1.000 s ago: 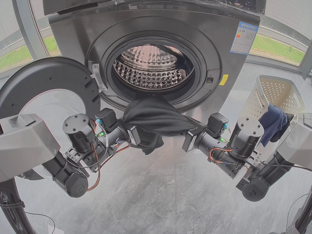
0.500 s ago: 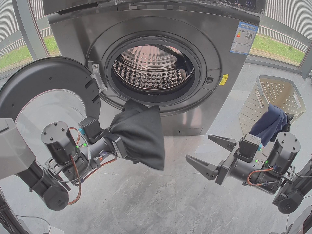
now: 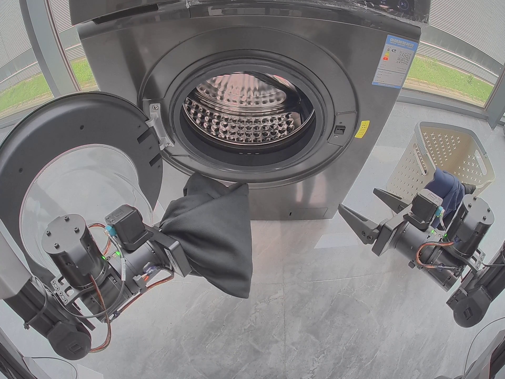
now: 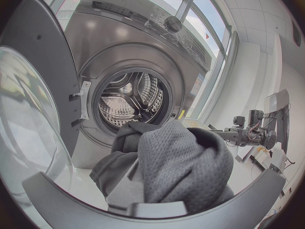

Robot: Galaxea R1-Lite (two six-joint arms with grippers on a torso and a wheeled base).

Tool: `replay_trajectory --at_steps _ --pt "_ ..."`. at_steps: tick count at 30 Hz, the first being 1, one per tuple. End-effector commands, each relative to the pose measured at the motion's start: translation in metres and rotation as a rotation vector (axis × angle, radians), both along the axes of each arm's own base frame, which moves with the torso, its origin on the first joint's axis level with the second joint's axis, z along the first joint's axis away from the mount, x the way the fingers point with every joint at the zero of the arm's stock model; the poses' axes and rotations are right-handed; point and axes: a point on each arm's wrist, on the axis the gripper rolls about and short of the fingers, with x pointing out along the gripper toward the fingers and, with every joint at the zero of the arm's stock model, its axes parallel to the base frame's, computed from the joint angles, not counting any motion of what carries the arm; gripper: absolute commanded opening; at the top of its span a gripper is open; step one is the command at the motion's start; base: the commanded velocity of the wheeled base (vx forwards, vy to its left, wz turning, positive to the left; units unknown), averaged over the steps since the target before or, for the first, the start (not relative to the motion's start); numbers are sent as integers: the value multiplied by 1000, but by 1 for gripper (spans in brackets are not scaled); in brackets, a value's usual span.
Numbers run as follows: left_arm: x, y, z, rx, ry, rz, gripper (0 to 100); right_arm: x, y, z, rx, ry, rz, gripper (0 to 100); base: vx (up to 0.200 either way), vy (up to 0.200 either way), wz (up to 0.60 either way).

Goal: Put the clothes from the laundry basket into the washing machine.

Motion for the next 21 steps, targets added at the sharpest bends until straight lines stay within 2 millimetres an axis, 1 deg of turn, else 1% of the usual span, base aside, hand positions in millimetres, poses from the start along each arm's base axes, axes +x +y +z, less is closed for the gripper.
replay_trajectory --at_steps 1,5,7,12,21 --pt "-3 10 10 -17 -36 24 0 7 -6 -3 0 11 -36 100 0 0 0" --pt "-3 17 12 -18 -44 21 0 7 -5 -5 -3 20 -36 100 0 0 0" --pt "-2 22 10 -11 -36 24 0 8 -3 -7 -5 27 -32 100 0 0 0" --pt "-2 23 6 3 -23 17 0 10 -6 -7 -3 24 -43 100 0 0 0" --pt "-4 23 4 11 -13 12 0 7 -3 -9 -9 35 -31 100 0 0 0"
